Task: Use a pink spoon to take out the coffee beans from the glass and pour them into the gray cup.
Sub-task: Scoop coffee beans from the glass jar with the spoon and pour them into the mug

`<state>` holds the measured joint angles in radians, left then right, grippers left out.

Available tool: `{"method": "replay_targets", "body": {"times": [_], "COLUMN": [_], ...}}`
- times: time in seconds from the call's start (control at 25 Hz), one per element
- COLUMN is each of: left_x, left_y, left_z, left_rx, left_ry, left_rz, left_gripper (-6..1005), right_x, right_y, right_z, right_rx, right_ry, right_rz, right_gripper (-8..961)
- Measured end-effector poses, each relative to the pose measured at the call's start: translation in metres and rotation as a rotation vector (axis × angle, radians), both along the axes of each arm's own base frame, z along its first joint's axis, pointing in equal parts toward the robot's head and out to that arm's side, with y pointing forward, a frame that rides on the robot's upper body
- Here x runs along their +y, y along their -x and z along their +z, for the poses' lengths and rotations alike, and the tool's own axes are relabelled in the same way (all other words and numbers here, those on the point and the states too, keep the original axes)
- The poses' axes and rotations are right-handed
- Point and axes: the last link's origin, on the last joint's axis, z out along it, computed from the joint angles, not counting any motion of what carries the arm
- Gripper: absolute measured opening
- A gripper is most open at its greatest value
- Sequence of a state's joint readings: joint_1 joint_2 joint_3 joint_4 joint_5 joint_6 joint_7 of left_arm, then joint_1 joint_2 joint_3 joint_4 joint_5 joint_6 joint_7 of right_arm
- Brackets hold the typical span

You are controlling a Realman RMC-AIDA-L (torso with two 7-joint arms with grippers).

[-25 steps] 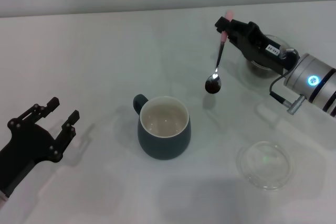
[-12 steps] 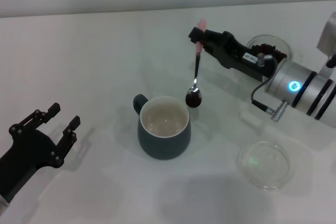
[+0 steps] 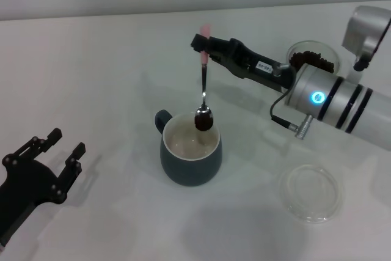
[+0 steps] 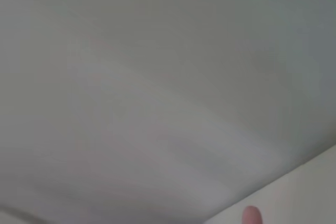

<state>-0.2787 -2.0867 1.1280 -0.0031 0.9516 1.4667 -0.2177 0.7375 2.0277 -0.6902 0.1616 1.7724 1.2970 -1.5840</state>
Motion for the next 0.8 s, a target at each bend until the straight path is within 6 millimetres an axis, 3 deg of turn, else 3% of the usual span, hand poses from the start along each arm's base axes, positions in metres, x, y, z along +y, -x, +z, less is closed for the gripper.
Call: {"method": "replay_targets", "body": {"times": [0.8], "left_x": [0.005], "left_y": [-0.001], "left_z": [0.002], "left_rx": [0.006], "left_ry": [-0.006], "left_rz": [-0.010], "left_gripper": [461], "right_x": [0.005], "right_y": [0.035], "right_z": [-0.013], "right_rx": [-0.314], "right_ry": [-0.160], "right_rz": [0.452], "right_gripper": [144]}}
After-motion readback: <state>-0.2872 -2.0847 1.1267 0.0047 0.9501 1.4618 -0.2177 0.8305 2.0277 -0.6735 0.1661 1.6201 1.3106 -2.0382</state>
